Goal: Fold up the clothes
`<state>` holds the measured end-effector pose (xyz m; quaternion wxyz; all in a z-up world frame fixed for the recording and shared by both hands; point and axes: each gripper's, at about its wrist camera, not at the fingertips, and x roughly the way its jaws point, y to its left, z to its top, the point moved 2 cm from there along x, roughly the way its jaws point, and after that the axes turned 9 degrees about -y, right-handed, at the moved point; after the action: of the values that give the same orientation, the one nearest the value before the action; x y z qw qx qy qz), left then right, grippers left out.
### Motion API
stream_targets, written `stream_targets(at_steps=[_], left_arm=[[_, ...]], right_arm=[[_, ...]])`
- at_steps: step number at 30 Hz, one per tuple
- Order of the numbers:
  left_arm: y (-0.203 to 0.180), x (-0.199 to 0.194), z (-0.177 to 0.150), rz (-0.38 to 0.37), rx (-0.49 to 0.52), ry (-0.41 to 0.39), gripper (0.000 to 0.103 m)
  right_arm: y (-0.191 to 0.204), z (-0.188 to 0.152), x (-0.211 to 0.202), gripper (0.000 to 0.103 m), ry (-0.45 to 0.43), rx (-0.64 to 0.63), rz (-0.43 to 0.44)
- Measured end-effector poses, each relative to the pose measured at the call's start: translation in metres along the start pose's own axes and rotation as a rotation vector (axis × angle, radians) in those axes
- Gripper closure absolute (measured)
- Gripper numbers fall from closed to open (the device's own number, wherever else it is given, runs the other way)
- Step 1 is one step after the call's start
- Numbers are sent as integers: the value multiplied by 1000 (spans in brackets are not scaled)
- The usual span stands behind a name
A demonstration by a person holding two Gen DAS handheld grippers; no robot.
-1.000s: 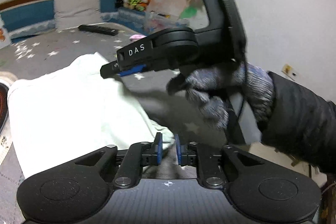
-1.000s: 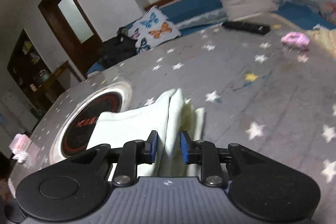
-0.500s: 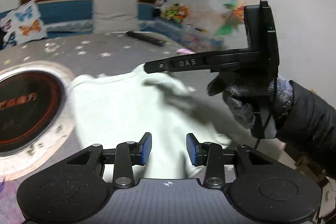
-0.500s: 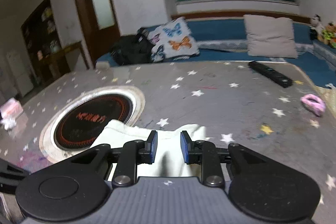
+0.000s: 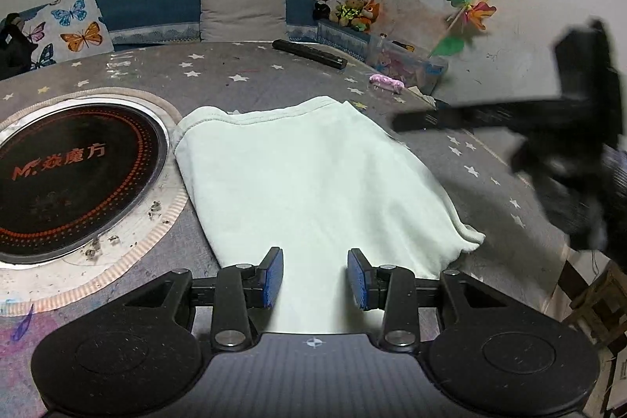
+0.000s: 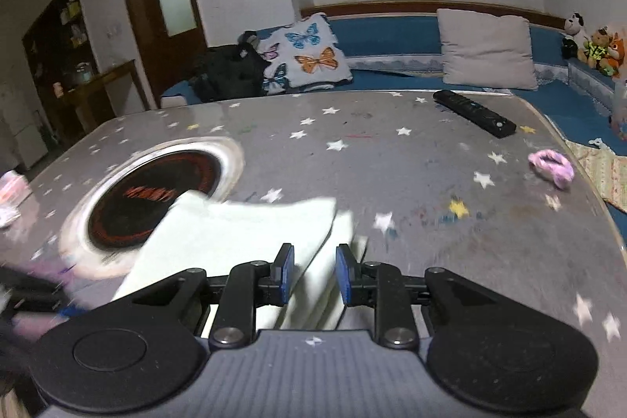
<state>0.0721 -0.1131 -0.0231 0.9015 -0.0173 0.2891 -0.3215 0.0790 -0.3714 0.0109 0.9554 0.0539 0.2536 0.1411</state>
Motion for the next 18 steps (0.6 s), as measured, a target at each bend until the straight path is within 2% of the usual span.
stream_targets(at_steps=[5, 8, 12, 14, 18], left_arm=[[-5, 1, -6, 20, 39, 3, 64], [-7, 0, -9, 30, 58, 0, 64], [-11, 0, -13, 46, 94, -6, 64], [-12, -1, -14, 53, 105, -9, 64], [-12, -2, -16, 59, 109, -14, 65]], right_arm=[[18, -30, -52, 80, 10, 25, 64], [28, -49, -69, 80, 17, 49, 86], [33, -70, -71, 80, 18, 26, 33], [32, -76, -73, 98, 12, 45, 21], [26, -81, -87, 99, -23, 94, -7]])
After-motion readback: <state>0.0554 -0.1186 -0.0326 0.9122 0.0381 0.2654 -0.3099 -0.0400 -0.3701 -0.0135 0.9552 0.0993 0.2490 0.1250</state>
